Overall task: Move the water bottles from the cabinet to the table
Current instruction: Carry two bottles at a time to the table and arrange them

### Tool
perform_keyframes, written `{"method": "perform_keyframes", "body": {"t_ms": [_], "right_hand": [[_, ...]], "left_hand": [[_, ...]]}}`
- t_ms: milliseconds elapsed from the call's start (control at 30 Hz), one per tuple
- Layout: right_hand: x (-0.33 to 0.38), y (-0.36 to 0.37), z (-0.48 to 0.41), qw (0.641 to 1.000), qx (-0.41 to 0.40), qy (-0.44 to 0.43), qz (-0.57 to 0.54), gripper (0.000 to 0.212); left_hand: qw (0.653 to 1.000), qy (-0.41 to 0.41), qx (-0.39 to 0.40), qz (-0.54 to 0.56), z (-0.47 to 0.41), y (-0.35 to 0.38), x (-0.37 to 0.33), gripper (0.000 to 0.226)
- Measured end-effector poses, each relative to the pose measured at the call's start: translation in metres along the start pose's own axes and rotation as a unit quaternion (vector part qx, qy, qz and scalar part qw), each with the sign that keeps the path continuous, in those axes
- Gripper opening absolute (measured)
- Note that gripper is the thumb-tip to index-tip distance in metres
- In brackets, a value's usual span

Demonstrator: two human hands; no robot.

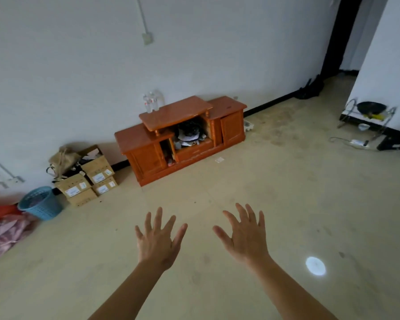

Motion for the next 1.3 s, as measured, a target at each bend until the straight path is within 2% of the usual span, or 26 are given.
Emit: {"method": "perform_keyframes", "body": {"t_ms": [333,433,500,567,767,933,1100,1300], "right_hand": [[-0.024,0.039,-0.220,0.994,0.037,-0.102,0.003,0.080],[-0.030,0.045,-0.300,0.990,0.051,-0.126,0.021,0.091],[-0.034,0.044,-0.366,0.989,0.062,-0.126,0.037,0.105],[-0.041,0.037,-0.420,0.988,0.061,-0.128,0.058,0.109],[-0.072,0.033,-0.561,0.989,0.064,-0.110,0.072,0.100],[-0.111,0.075,-0.691,0.989,0.084,-0.101,0.060,0.097],[-0.142,0.120,-0.842,0.990,0.100,-0.099,0.026,0.110],[-0.133,0.131,-1.046,0.983,0.113,-0.142,-0.002,0.107]], "left_hand": [[0.996,-0.076,0.016,0.035,-0.193,0.015,-0.020,0.123],[0.995,-0.088,0.015,0.046,-0.271,0.021,-0.029,0.121],[0.994,-0.088,0.019,0.060,-0.340,0.015,-0.039,0.121],[0.994,-0.077,0.008,0.071,-0.396,0.003,-0.052,0.119],[0.995,-0.059,0.006,0.075,-0.538,-0.023,-0.092,0.117],[0.995,-0.063,0.020,0.074,-0.669,-0.004,-0.126,0.120],[0.994,-0.093,0.042,0.048,-0.815,0.007,-0.151,0.121],[0.987,-0.156,0.049,0.014,-0.984,-0.032,-0.151,0.121]]}}
Point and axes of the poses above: each hand's wrist, its own z-axis away from the middle knuckle, its own y-axis out of the palm, x = y × z, the point moved 3 cm from there along -z, towards the middle knuckle, and after that the axes turned 8 degrees about -y, right-handed, at the moved point
